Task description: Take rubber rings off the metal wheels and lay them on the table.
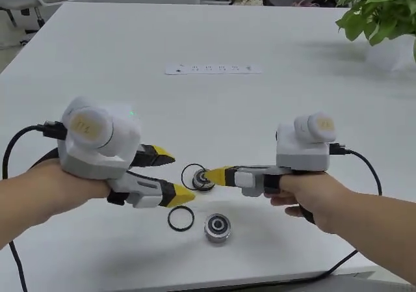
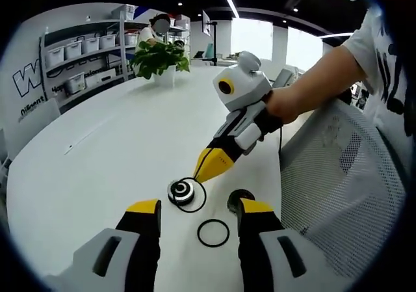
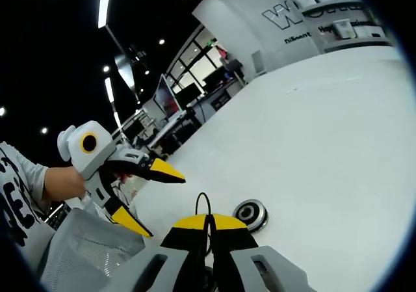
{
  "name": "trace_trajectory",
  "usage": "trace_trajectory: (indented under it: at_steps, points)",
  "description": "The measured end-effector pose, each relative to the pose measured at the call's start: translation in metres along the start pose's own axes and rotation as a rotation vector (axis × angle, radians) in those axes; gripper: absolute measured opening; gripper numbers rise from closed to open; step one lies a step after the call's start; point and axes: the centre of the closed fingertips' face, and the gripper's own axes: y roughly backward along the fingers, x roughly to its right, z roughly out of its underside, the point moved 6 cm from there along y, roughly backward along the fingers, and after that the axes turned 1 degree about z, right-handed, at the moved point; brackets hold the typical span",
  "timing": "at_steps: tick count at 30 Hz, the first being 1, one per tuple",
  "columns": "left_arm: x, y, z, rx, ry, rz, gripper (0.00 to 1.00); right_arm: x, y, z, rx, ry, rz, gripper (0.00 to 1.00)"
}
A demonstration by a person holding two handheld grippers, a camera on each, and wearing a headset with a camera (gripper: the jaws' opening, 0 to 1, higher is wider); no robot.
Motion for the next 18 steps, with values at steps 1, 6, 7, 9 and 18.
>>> trace_trajectory:
  at_steps: [1,6,7,9,18]
  points:
    - [0.001,0.002,0.001,0.0,-0.004,0.001,0.46,-0.001,0.0,0.001,-0.007,0.0,-0.003,0.0]
    - [0.005,0.011,0.006,0.004,-0.015,-0.001,0.5,-0.007,-0.004,0.01,-0.054,0.007,-0.022,0.0]
    - [0.006,0.013,0.008,0.006,-0.008,0.001,0.51,-0.009,-0.005,0.012,-0.068,0.012,-0.026,0.0]
    - [0.008,0.017,0.011,0.007,-0.002,0.003,0.52,-0.012,-0.007,0.015,-0.086,0.009,-0.034,0.0]
    - [0.014,0.031,0.022,0.014,0.026,-0.003,0.58,-0.017,-0.015,0.027,-0.157,-0.007,-0.046,0.0]
